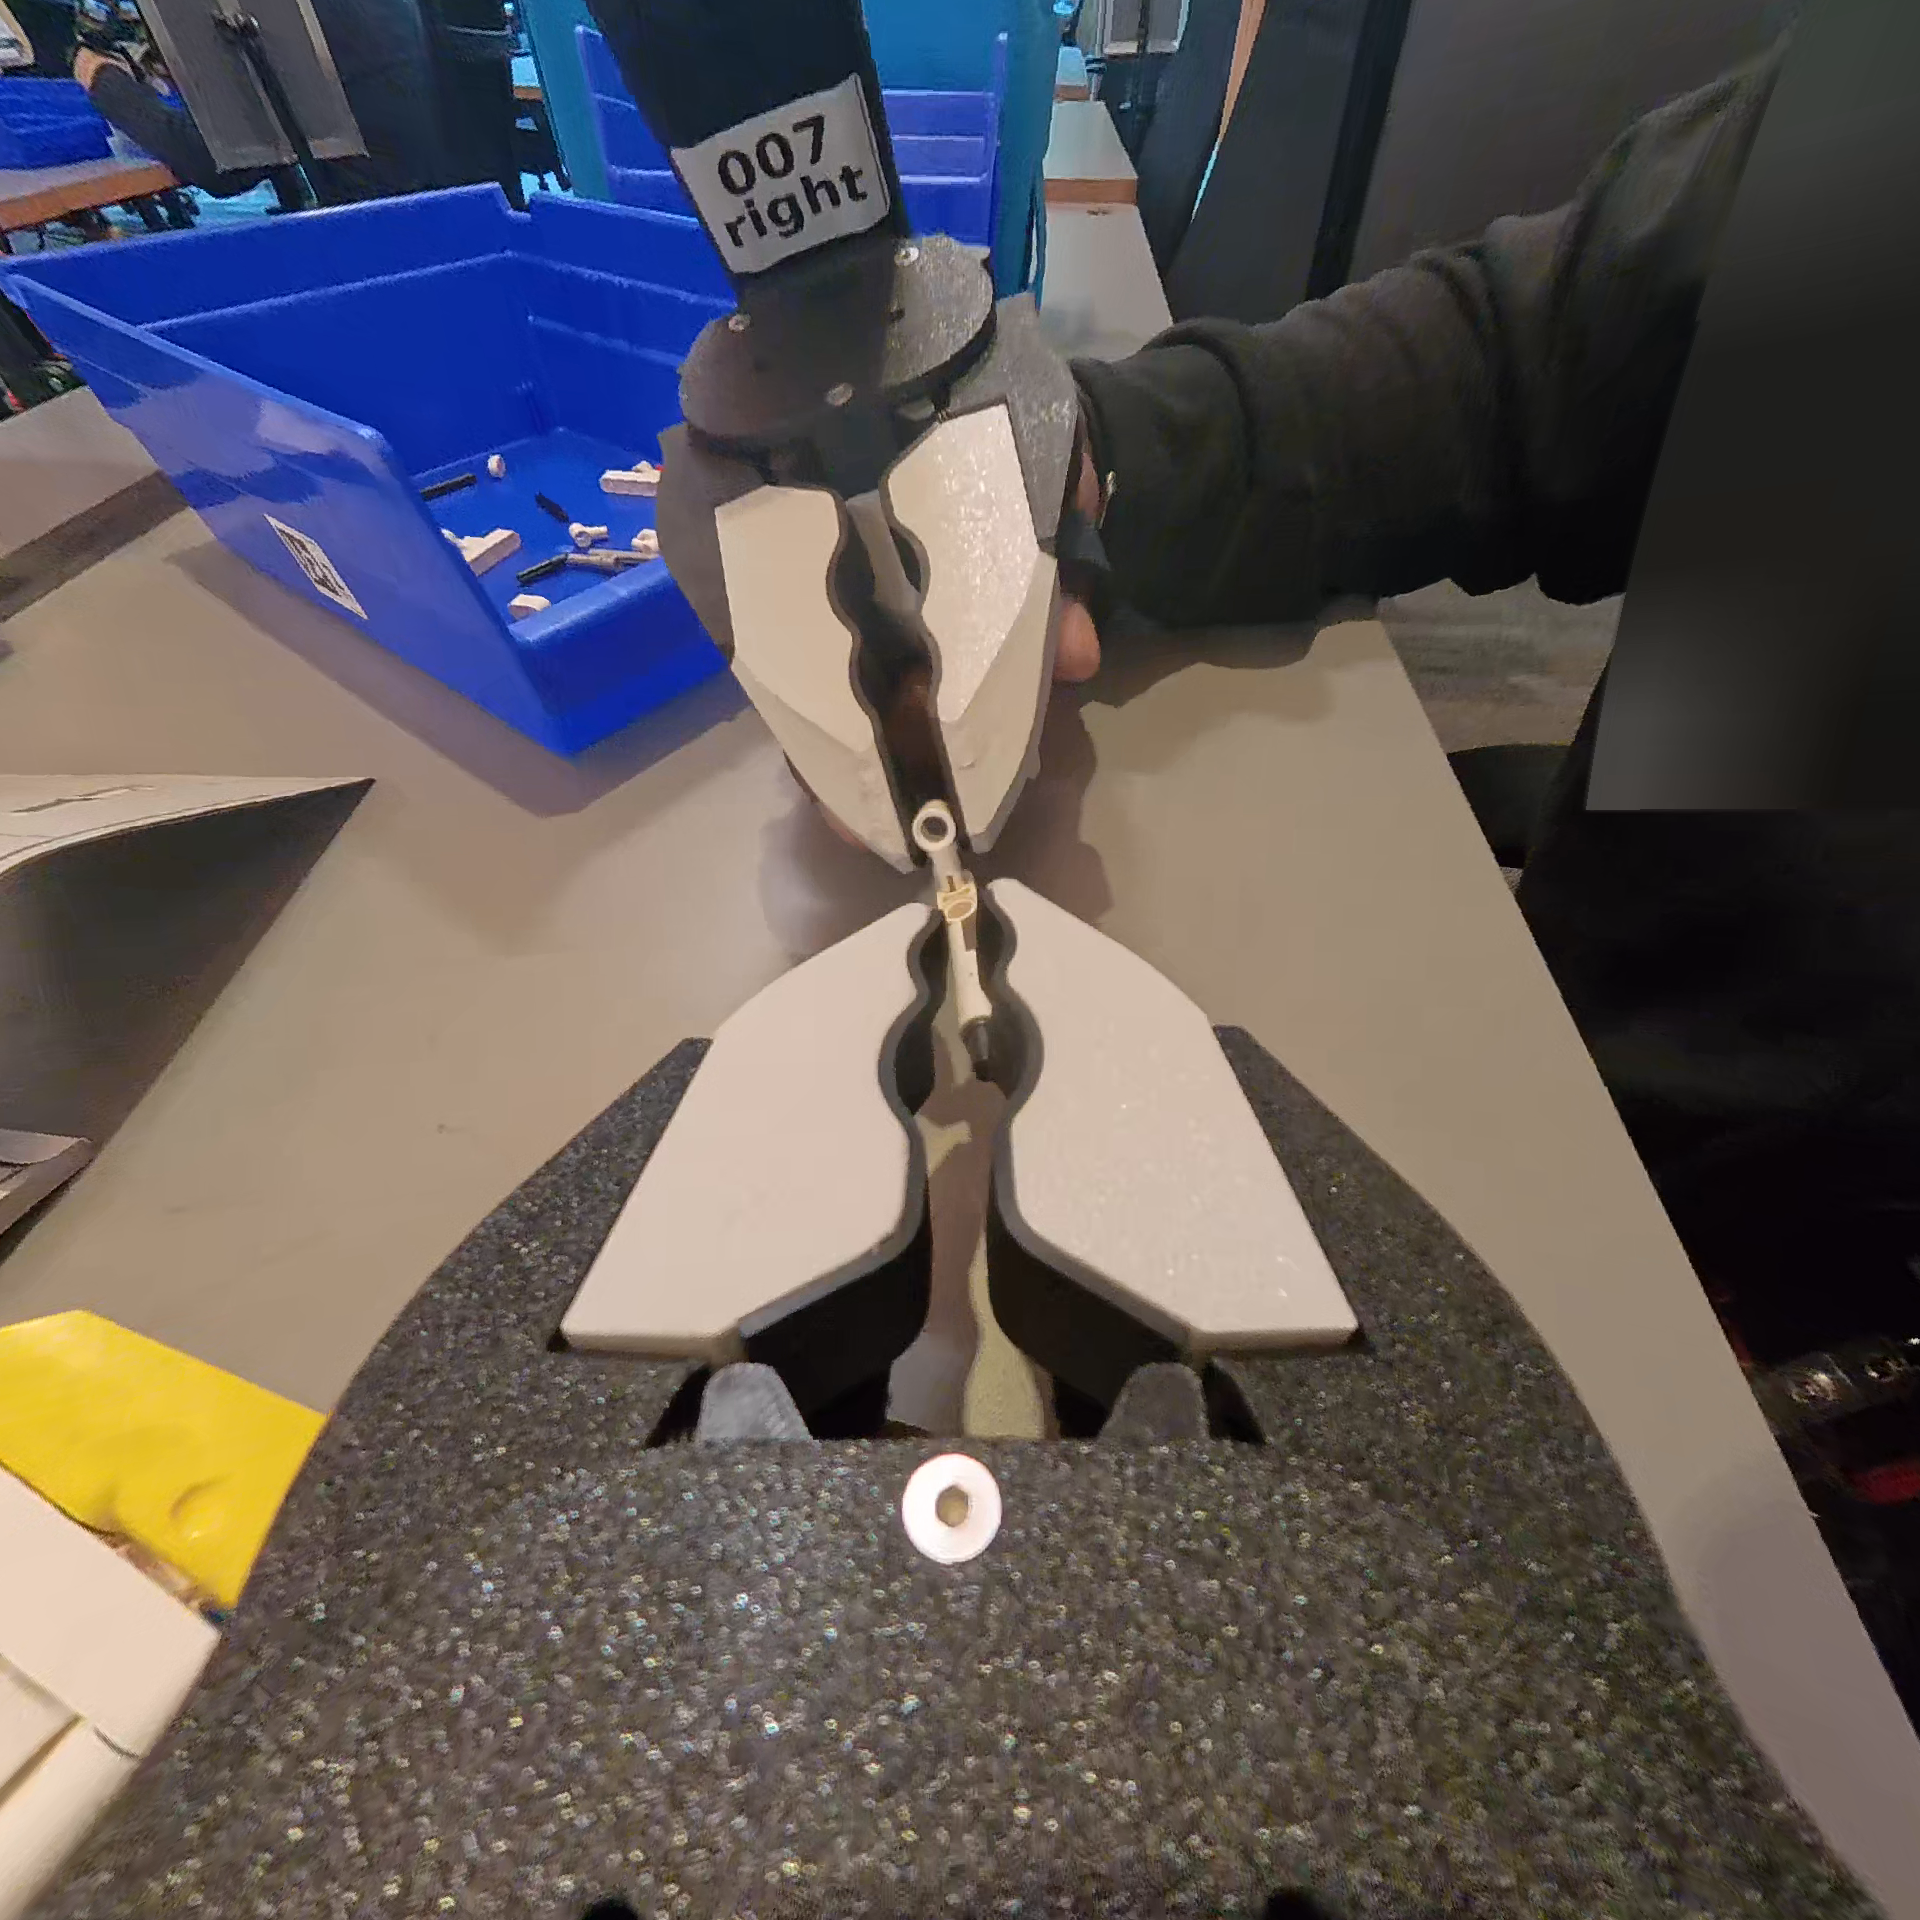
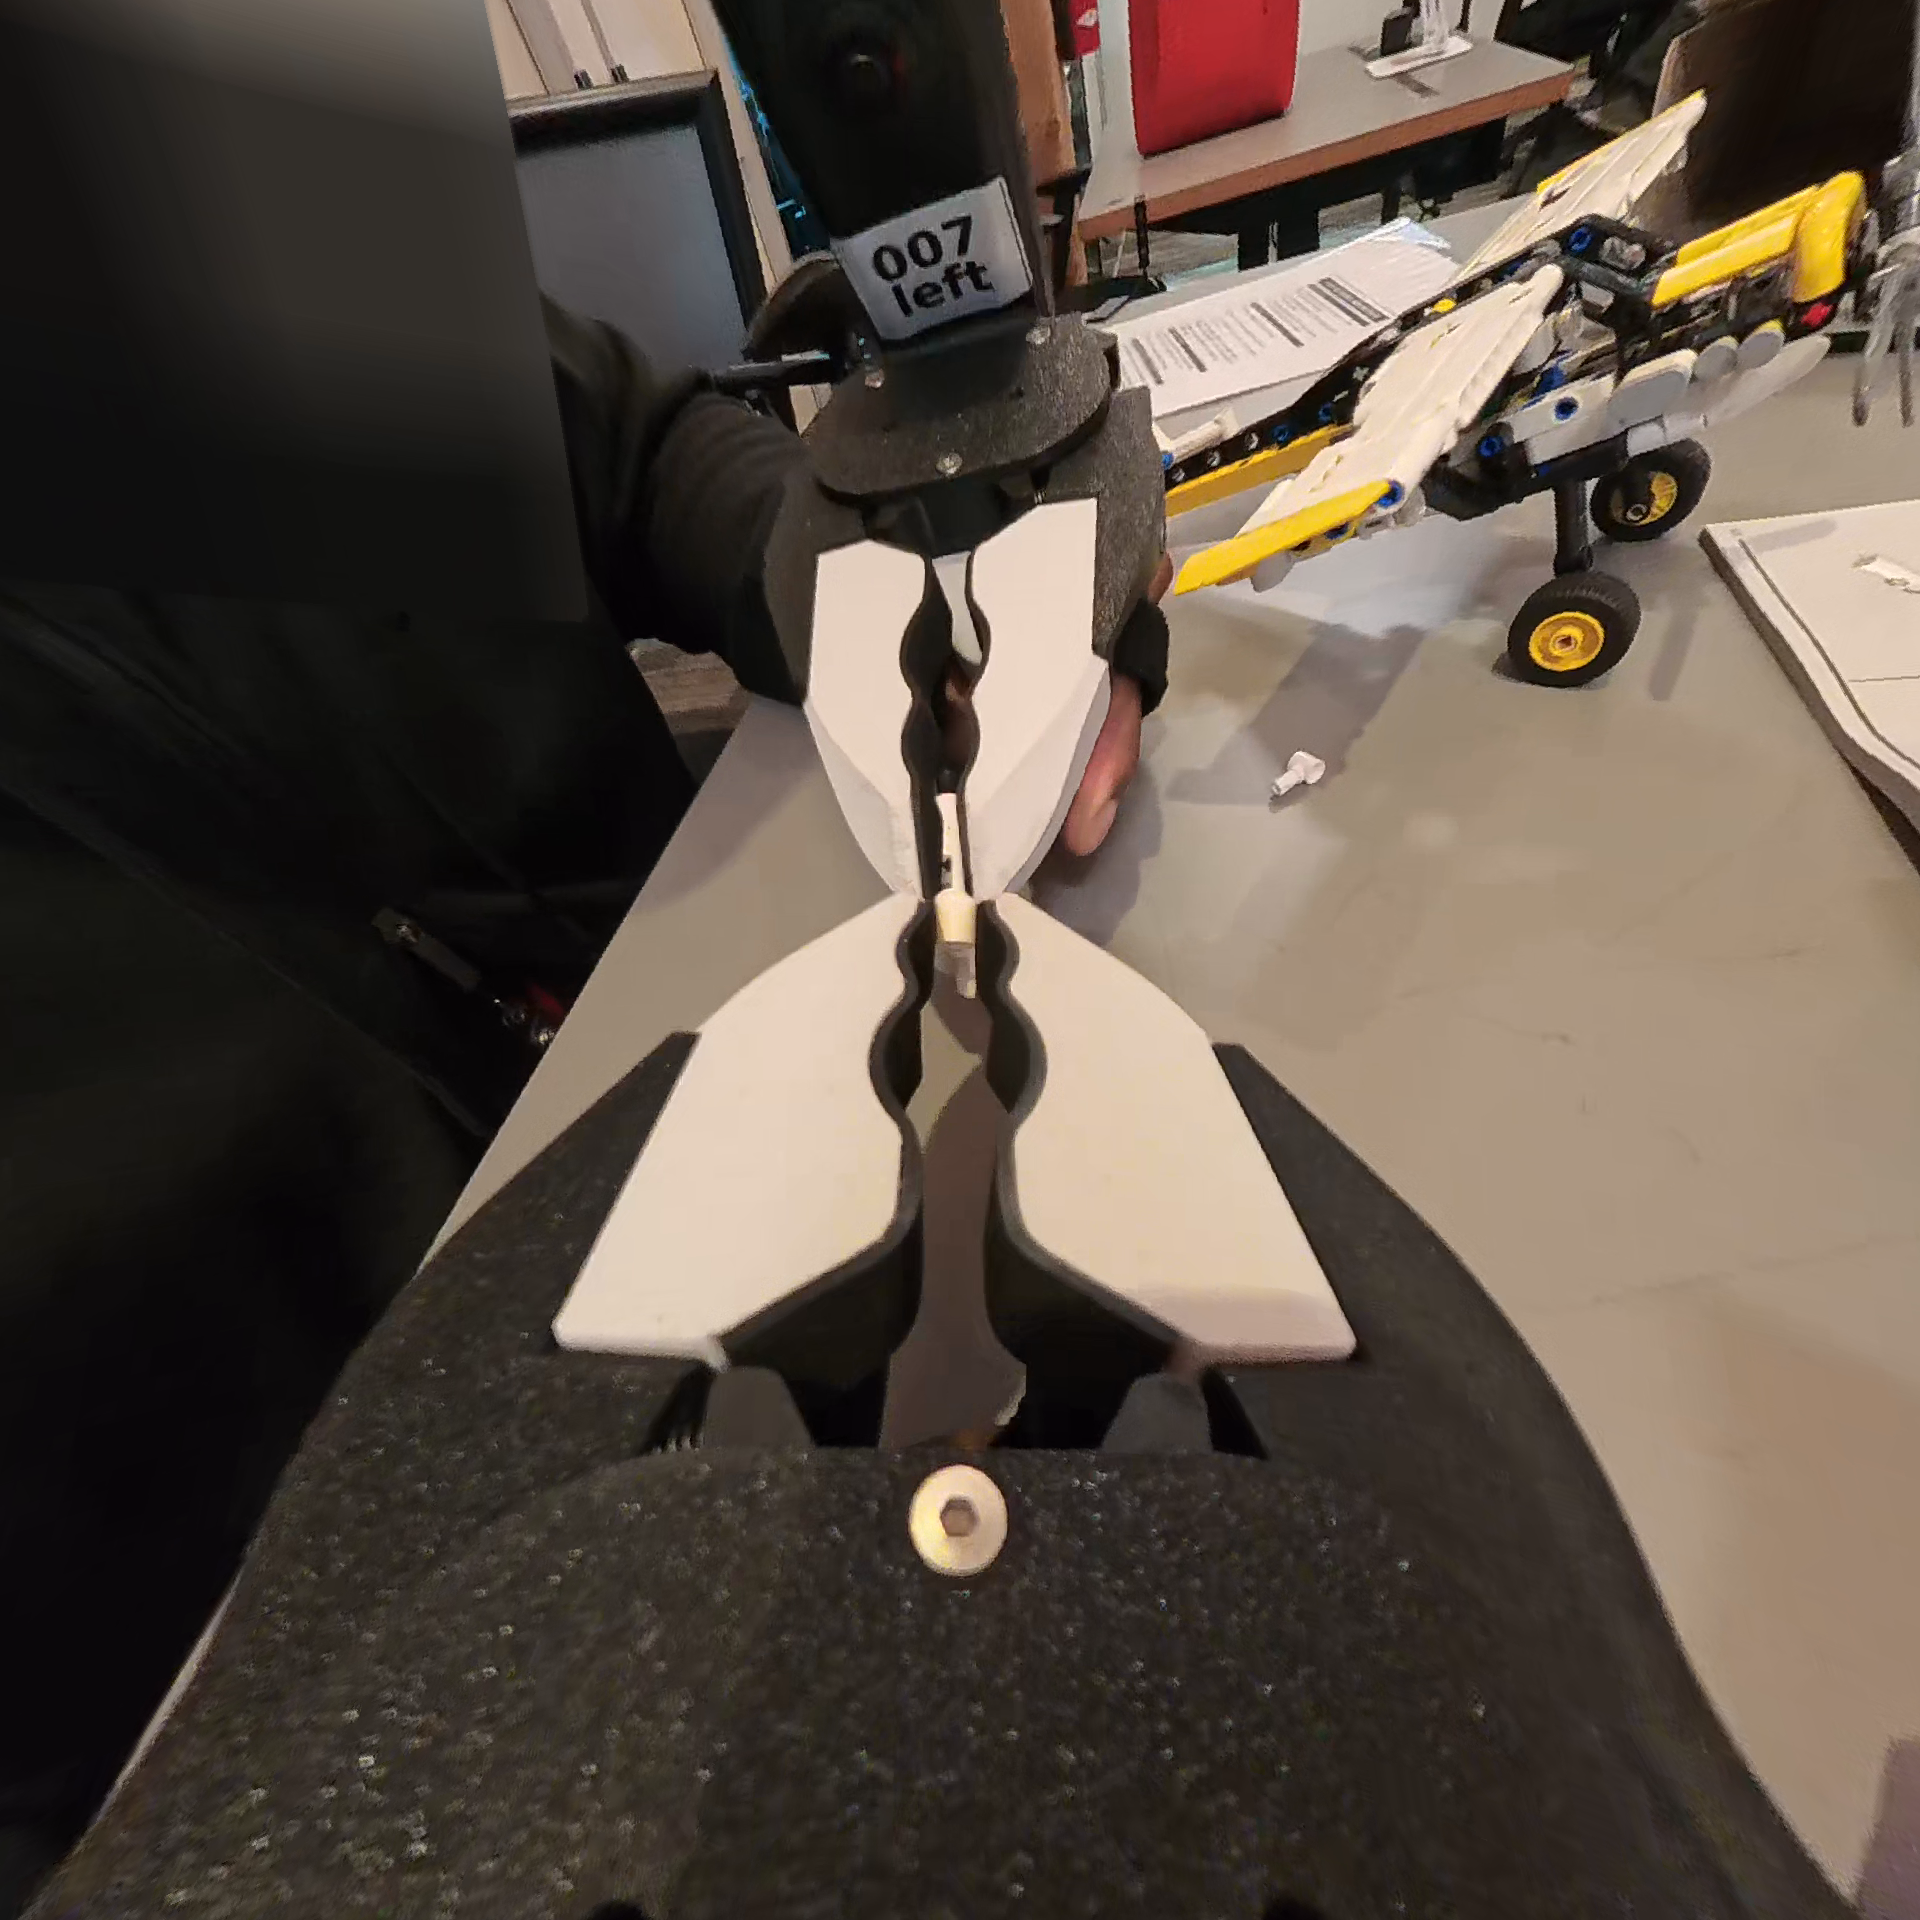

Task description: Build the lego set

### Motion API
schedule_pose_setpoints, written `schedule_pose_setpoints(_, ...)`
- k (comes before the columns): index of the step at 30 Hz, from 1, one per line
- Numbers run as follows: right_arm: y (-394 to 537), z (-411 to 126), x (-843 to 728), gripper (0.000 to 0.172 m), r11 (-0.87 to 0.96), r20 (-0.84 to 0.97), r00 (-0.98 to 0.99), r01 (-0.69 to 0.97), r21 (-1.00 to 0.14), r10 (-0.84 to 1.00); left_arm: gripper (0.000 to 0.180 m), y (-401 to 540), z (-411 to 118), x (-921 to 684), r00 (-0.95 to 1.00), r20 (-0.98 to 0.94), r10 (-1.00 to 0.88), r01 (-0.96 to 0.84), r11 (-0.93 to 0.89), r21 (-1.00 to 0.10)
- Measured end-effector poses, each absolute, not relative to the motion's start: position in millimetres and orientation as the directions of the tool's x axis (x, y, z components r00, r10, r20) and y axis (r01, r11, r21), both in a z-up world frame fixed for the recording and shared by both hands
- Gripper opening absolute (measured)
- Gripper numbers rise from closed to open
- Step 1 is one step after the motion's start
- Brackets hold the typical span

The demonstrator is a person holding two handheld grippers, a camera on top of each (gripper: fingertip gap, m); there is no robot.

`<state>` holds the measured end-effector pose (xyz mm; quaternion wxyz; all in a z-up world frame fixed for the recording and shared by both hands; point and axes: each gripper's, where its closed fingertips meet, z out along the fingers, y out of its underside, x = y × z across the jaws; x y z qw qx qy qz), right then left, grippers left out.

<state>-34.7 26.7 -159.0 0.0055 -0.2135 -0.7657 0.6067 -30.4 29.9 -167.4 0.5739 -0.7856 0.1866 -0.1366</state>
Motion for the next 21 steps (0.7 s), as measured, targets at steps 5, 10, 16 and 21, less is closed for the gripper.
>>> schedule_pose_setpoints(5, 27.2, -191.1, -33.4, 0.007, 0.379, -0.167, -0.905, 0.324, -0.867, 0.392, 0.005, 30.1, -201.4, -29.7, 0.88, -0.121, -0.459, -0.332, -0.413, -0.848)
schedule_pose_setpoints(10, 23.0, -215.5, -31.5, 0.007, 0.54, -0.09, -0.904, 0.326, -0.776, 0.418, 0.006, 26.4, -224.2, -28.4, 0.871, -0.113, -0.478, -0.39, -0.533, -0.751)
schedule_pose_setpoints(16, 23.5, -217.1, -32.1, 0.007, 0.541, -0.1, -0.898, 0.343, -0.768, 0.428, 0.007, 25.5, -226.7, -29.5, 0.879, -0.082, -0.469, -0.369, -0.562, -0.74)
schedule_pose_setpoints(21, 23.8, -220.5, -32.6, 0.007, 0.553, -0.116, -0.894, 0.365, -0.749, 0.434, 0.01, 25.6, -228.7, -31.8, 0.885, -0.093, -0.456, -0.374, -0.578, -0.725)
